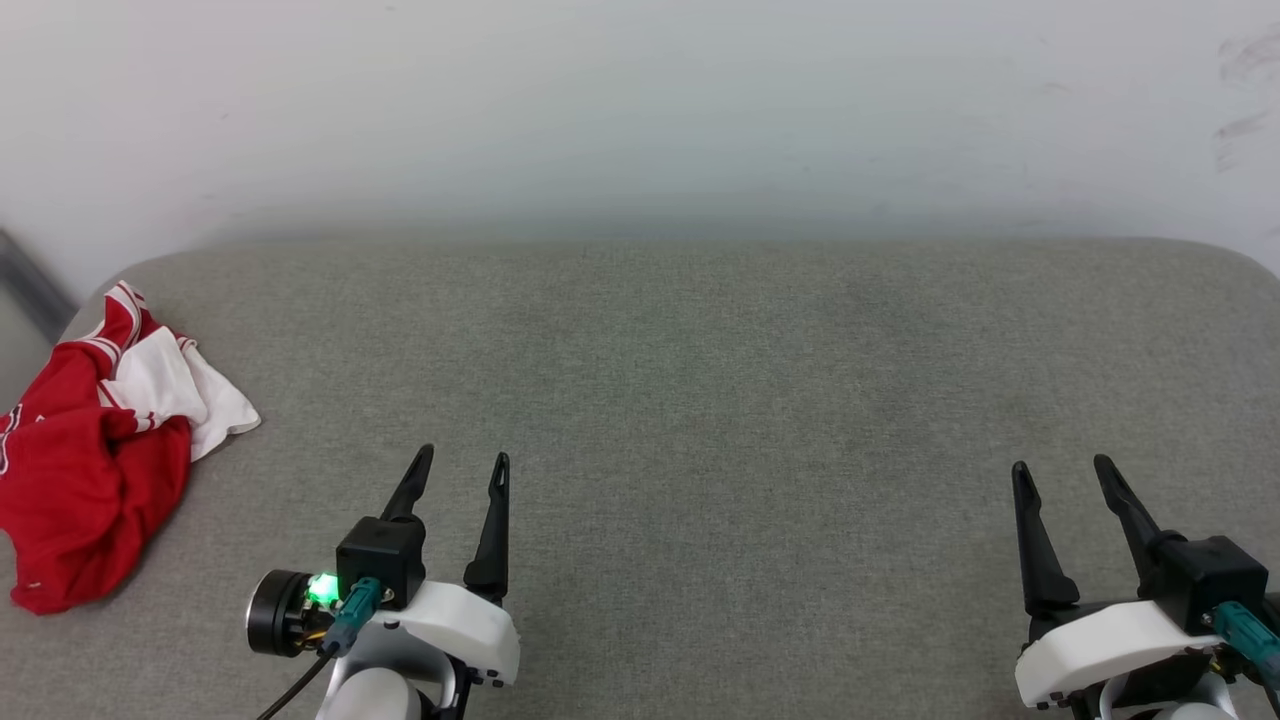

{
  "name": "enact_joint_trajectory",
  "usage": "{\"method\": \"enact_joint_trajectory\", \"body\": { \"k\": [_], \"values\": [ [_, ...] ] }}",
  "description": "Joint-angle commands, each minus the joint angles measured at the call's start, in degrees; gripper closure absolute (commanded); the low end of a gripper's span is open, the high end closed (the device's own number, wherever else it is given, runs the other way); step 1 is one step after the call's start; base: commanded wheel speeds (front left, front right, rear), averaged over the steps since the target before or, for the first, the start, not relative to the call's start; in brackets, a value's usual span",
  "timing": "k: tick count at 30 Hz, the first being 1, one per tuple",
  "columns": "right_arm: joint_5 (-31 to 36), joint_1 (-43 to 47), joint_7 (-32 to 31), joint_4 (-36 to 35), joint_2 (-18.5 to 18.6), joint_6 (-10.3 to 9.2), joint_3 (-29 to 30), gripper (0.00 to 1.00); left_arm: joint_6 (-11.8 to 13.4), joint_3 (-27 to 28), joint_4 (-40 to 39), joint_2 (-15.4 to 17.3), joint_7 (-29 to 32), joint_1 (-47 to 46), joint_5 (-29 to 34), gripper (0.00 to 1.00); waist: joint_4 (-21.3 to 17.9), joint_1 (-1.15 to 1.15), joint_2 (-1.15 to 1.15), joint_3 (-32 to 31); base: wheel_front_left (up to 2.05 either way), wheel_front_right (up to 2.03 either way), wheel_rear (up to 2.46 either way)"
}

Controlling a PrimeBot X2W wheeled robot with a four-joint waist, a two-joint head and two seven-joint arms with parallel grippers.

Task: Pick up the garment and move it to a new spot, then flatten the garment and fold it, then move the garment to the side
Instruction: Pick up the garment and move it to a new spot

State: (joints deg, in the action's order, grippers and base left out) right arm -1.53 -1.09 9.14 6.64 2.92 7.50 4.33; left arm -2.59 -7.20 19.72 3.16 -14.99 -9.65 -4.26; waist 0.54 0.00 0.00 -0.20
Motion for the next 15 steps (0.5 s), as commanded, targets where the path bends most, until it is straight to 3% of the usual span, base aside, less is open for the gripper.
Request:
{"method": "enact_joint_trajectory", "body": {
  "k": [1,9,15],
  "values": [
    [-0.4,0.0,0.5,0.2,-0.1,-0.02,0.0,0.00,0.1,0.1,0.1,0.0,-0.3,-0.4,-0.3,0.00,0.2,0.00,0.00,0.0,0.00,0.00,0.00],
    [-0.8,0.2,0.6,0.5,-0.1,-0.02,-0.2,0.00,0.8,1.0,0.5,-0.1,-0.2,-0.6,-1.0,0.00,2.8,0.00,0.00,0.3,0.00,0.00,0.00],
    [-0.8,-0.4,0.5,0.2,-0.1,-0.02,-1.1,0.00,1.1,1.7,0.5,-0.1,-0.2,-0.9,-1.5,0.00,7.0,0.00,0.00,0.6,0.00,0.00,0.00]
  ]
}}
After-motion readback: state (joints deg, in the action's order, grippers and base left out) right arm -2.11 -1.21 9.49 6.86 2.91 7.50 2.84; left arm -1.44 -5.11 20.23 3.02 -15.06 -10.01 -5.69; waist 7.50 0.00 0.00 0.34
